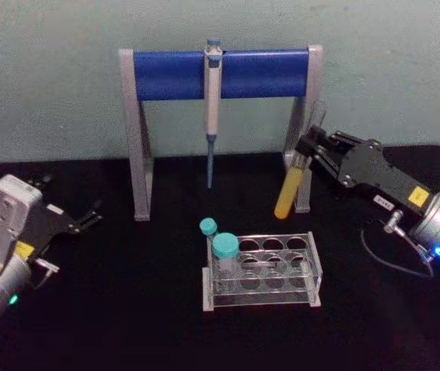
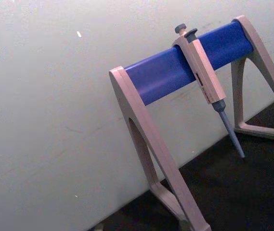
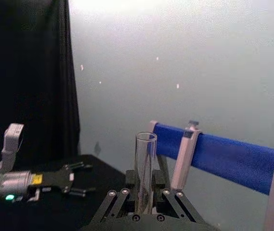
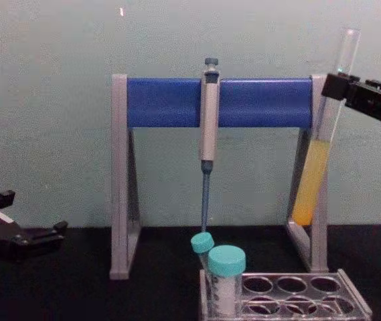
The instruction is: Pick up the test tube from the test tube rack, shake it, then place it back into the test tube rack.
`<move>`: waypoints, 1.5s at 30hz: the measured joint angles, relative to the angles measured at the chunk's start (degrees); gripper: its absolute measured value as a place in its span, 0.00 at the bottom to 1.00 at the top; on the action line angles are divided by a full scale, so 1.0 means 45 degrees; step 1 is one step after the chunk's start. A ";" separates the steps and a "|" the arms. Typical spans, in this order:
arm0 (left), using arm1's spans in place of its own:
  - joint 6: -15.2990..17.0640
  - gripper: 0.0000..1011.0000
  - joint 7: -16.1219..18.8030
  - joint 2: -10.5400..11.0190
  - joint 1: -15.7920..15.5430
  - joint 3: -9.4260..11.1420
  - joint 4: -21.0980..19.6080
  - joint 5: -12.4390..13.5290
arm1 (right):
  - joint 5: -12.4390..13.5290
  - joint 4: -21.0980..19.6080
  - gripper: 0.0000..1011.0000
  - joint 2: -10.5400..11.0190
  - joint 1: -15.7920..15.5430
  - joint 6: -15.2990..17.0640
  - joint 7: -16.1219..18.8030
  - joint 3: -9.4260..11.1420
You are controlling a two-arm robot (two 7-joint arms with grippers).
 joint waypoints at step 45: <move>-0.0001 0.99 0.0000 0.0000 0.0001 0.0000 0.0000 0.0001 | -0.0878 -0.0157 0.23 0.1292 -0.0662 0.0700 -0.0184 -0.0517</move>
